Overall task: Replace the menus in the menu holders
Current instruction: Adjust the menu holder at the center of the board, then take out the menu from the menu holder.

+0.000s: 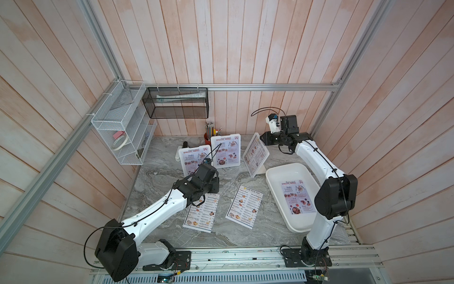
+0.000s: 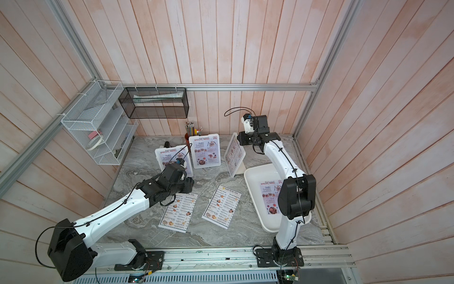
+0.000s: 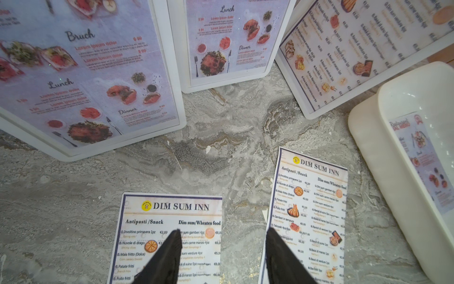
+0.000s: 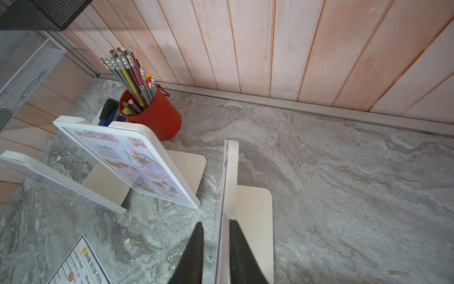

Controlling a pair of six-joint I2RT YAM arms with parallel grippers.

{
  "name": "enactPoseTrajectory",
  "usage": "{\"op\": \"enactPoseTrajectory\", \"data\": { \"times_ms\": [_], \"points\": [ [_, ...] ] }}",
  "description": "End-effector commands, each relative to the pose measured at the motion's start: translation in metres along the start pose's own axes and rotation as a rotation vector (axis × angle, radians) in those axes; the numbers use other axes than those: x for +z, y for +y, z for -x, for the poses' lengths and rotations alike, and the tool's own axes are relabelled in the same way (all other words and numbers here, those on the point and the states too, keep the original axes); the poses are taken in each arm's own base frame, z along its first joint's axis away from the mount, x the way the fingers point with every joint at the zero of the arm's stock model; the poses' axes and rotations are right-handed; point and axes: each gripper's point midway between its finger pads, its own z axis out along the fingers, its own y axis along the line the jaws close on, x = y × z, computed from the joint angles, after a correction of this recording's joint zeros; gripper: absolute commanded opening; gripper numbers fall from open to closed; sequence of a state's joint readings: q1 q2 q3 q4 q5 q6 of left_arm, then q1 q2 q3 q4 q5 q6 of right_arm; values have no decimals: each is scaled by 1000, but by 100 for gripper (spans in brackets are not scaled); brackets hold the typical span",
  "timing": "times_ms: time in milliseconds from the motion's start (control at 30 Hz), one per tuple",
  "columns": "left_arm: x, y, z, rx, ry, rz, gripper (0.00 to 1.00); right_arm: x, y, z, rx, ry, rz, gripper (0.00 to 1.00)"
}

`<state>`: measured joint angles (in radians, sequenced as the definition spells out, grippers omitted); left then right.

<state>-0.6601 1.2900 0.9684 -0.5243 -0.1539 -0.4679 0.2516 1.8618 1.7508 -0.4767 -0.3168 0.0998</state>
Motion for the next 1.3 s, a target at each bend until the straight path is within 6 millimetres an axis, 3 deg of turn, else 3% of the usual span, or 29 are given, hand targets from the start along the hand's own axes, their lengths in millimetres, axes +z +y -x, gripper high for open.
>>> {"op": "enactPoseTrajectory", "data": {
  "times_ms": [0, 500, 1267],
  "points": [
    [-2, -1, 5, -2, -17, -3, 57, 8, -1, -10, 3, 48, 19, 21],
    [-5, 1, 10, -3, -31, 6, 57, 14, -2, -26, 14, 77, 30, 18],
    [-12, 8, 12, -15, -53, 21, 57, 2, 4, -22, 61, 54, 91, 10]
  ]
}}
